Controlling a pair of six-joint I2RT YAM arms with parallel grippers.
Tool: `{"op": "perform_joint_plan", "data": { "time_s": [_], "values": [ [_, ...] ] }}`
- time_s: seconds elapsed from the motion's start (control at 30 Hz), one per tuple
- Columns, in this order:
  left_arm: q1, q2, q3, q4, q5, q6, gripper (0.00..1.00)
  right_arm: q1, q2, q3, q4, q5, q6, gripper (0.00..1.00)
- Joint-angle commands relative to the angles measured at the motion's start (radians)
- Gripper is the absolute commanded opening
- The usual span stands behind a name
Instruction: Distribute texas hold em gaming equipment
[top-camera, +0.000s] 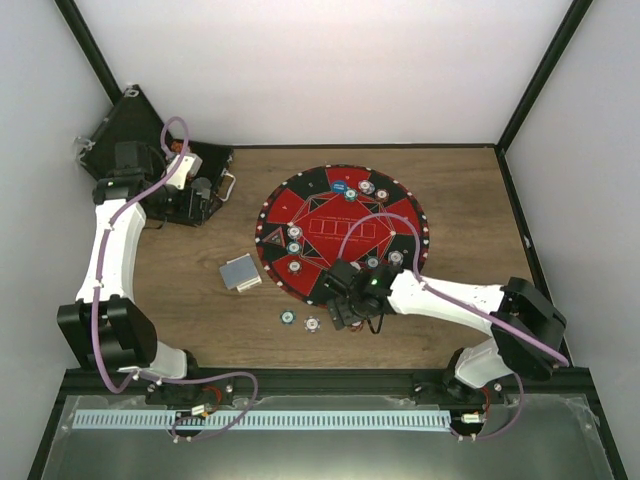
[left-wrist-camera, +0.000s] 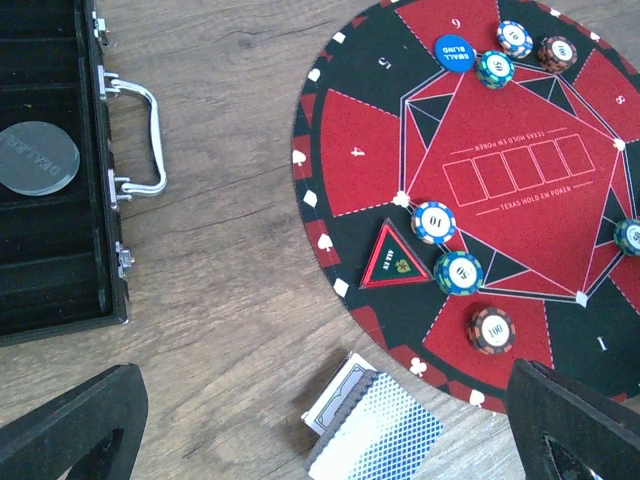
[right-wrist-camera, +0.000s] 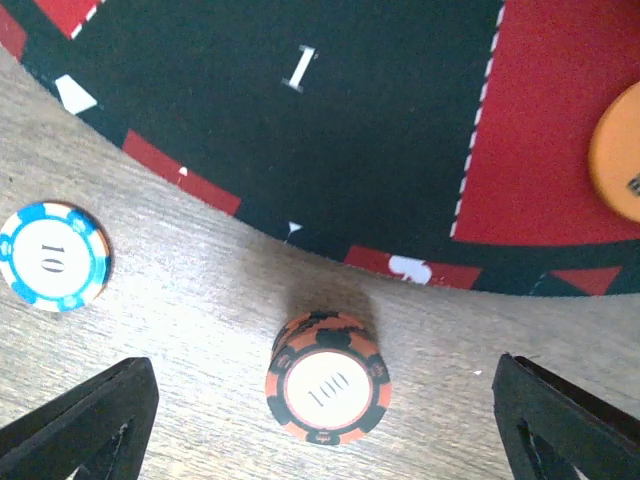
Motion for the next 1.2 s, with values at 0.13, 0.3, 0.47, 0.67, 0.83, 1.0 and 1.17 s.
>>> {"op": "perform_joint_plan", "data": {
  "time_s": [0.13,0.3,0.47,0.67,0.83,1.0,1.17],
  "values": [
    [0.004,-0.029,0.013,-0.016,0.004,0.0,1.0,0.023,0.013,-0.074,0.067,-0.052,0.042,0.88],
    [0.005,-0.032,0.016,-0.019,-0.002,0.003,1.0,0.023,0.027,-0.086,0.086,-0.066,0.042,0.8],
    [0.005,-0.033,0.016,-0.017,-0.006,0.004,1.0,0.025,0.043,-0.098,0.099,-0.071,0.038,0.73],
    [0.004,-0.033,0.019,-0.013,-0.009,0.003,1.0,0.024,0.055,-0.112,0.108,-0.069,0.041,0.63],
    [0.004,-0.031,0.013,-0.009,-0.01,0.002,1.0,0.024,0.053,-0.109,0.106,-0.06,0.043,0.52],
    [0.005,-0.033,0.009,-0.007,-0.011,0.002,1.0,0.023,0.045,-0.096,0.091,-0.052,0.046,0.4],
    [0.004,-0.033,0.005,-0.006,-0.011,0.005,1.0,0.023,0.035,-0.069,0.064,-0.034,0.043,0.33]
  ]
}}
